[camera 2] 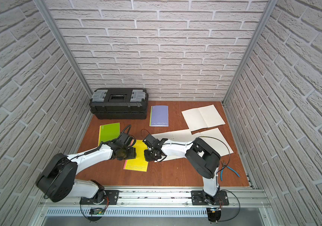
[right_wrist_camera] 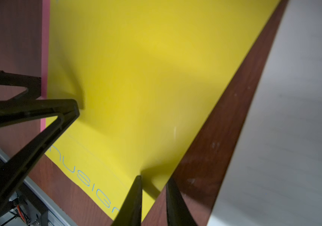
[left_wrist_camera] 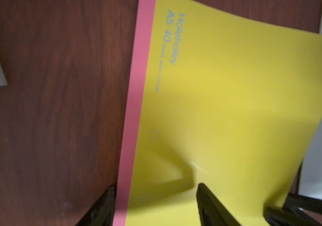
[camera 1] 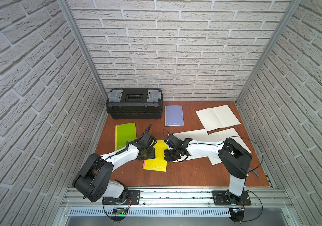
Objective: Close the notebook
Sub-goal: Move the notebook to the center of the board.
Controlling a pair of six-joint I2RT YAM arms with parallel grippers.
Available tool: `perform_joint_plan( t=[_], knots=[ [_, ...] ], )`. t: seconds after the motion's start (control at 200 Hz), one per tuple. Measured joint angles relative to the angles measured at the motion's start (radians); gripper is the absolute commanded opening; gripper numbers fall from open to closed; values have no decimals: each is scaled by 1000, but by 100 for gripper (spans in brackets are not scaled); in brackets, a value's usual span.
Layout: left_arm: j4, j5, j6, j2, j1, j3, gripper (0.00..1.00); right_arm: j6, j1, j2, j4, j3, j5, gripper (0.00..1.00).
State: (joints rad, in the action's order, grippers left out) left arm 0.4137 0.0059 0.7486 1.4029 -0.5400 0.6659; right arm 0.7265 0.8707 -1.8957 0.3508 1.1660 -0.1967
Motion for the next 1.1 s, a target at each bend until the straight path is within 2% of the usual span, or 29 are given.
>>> perform_joint_plan(
  t=[0.31, 1.1],
  knots=[
    [-44, -3, -31, 42, 71, 23, 66, -35, -44, -76, 8, 99, -11, 23],
    [-106, 19, -117, 246, 209, 215, 66, -140, -159, -287, 96, 422, -33, 23]
  ],
)
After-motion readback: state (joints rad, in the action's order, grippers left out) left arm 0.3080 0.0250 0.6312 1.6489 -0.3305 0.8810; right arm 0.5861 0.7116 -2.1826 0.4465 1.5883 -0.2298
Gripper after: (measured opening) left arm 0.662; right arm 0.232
